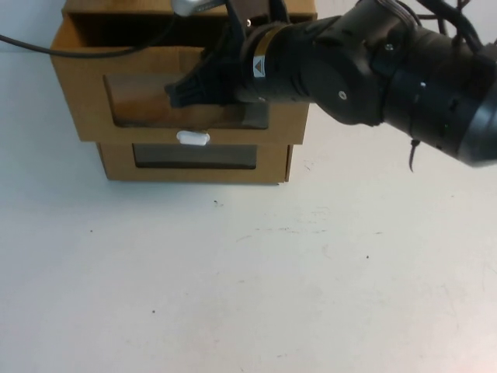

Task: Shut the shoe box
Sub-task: Close the shoe box with your right arm

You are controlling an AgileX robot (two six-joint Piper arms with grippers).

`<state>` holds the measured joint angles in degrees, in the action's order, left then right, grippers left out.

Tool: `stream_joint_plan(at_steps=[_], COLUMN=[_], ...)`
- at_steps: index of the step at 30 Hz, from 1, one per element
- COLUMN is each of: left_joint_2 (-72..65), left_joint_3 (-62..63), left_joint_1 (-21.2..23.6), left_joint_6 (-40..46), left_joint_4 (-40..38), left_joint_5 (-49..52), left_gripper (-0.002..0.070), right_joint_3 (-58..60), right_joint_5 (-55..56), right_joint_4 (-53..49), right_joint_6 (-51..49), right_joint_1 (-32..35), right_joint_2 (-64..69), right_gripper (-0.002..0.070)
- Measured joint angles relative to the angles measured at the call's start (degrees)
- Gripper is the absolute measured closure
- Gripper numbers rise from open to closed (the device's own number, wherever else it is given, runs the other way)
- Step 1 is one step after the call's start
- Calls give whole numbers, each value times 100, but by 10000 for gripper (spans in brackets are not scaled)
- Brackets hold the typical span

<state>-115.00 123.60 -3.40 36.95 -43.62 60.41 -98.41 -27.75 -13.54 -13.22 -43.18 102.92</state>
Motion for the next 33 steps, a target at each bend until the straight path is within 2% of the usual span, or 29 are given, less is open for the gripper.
stream_joint_plan(at_steps=[13,21,33], left_joint_2=[0,0,0], left_joint_3=[0,0,0], left_joint_1=[0,0,0], left_joint_6=[22,31,31], left_joint_4=[-10,-22,-22], left_joint_5=[0,47,69], left_gripper=[680,680,680], right_joint_3=[-1296,-1781,-2004], right_joint_5=[-293,-1480,-1532], right_joint_4=[82,1649,1451], right_joint_6=[240,1647,1753], right_joint_1=[259,296,476], right_joint_2=[926,898,712], right_gripper=[689,689,689])
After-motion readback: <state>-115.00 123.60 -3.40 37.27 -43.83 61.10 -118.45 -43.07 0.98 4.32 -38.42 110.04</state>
